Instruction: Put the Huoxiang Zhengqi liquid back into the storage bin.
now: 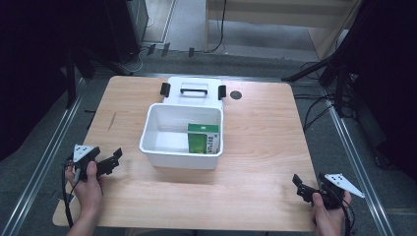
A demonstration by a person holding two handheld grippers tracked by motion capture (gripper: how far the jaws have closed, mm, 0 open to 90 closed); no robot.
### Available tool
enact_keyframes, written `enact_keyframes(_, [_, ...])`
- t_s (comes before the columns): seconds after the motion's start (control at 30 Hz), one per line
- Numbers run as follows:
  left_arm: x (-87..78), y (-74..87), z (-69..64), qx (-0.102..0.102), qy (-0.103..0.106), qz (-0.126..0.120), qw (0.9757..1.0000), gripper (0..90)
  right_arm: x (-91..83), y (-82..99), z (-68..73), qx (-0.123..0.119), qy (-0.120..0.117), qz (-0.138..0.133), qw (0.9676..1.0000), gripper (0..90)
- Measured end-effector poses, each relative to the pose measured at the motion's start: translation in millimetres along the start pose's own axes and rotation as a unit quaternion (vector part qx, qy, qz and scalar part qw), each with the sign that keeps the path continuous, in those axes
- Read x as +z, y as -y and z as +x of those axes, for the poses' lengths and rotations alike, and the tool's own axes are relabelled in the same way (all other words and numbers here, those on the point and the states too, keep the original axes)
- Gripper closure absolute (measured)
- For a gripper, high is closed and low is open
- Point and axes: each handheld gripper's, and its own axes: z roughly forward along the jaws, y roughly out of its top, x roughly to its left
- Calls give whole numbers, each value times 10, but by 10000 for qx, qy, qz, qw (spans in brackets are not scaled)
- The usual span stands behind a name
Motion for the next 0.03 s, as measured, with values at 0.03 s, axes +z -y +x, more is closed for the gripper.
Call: enact_keyframes(0.03, [0,0,0,0,0,0,10000,146,0,0,0,0,0,0,10000,0])
